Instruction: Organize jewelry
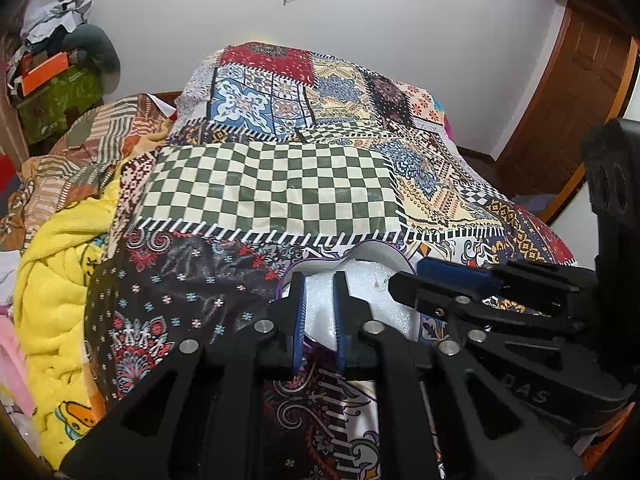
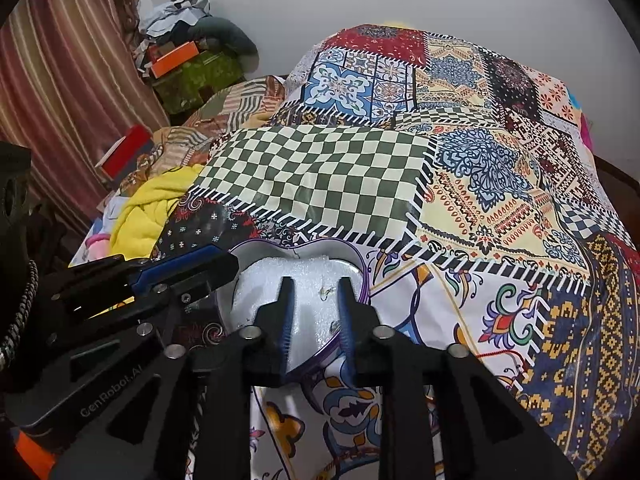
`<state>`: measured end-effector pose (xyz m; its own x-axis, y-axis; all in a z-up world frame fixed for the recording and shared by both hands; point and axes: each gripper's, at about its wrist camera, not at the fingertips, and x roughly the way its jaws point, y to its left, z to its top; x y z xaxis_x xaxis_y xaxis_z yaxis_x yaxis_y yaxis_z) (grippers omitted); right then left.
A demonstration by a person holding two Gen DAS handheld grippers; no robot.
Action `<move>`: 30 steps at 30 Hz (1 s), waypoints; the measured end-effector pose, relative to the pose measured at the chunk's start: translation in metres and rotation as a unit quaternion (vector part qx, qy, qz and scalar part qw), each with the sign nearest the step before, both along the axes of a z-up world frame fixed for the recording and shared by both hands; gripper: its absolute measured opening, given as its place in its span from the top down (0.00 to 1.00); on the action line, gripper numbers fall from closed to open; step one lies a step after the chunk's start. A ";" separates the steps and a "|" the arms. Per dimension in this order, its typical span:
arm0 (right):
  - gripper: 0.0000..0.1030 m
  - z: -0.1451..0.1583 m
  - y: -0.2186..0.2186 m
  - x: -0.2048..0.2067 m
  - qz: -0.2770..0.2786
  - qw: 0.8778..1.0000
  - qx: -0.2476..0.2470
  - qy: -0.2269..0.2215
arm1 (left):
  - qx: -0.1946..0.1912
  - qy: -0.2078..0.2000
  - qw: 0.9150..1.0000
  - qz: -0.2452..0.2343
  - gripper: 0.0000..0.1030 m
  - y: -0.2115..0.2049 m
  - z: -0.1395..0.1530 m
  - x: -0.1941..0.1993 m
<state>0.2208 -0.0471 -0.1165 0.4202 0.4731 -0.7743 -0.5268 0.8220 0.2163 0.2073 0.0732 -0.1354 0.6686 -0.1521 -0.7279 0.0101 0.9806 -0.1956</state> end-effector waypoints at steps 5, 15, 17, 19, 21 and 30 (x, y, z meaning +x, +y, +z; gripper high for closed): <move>0.70 0.016 -0.006 -0.011 -0.007 1.000 -0.005 -0.028 | 0.003 -0.012 1.000 0.009 0.77 0.003 0.011 -0.010; 0.70 0.050 -0.029 -0.036 -0.032 0.997 -0.004 -0.071 | 0.011 -0.043 0.999 0.008 0.66 -0.005 0.041 -0.036; 0.70 0.054 -0.033 -0.040 -0.038 0.996 -0.002 -0.074 | 0.016 -0.050 0.999 0.003 0.66 -0.009 0.046 -0.042; 0.70 0.058 -0.039 -0.044 -0.044 0.996 0.000 -0.078 | 0.019 -0.055 0.998 -0.003 0.66 -0.014 0.051 -0.048; 0.70 0.060 -0.043 -0.047 -0.049 0.995 0.000 -0.082 | 0.021 -0.057 0.998 -0.008 0.66 -0.018 0.054 -0.053; 0.70 0.058 -0.072 -0.062 -0.079 0.993 -0.005 -0.084 | 0.016 -0.027 0.999 -0.034 0.64 -0.041 0.040 -0.059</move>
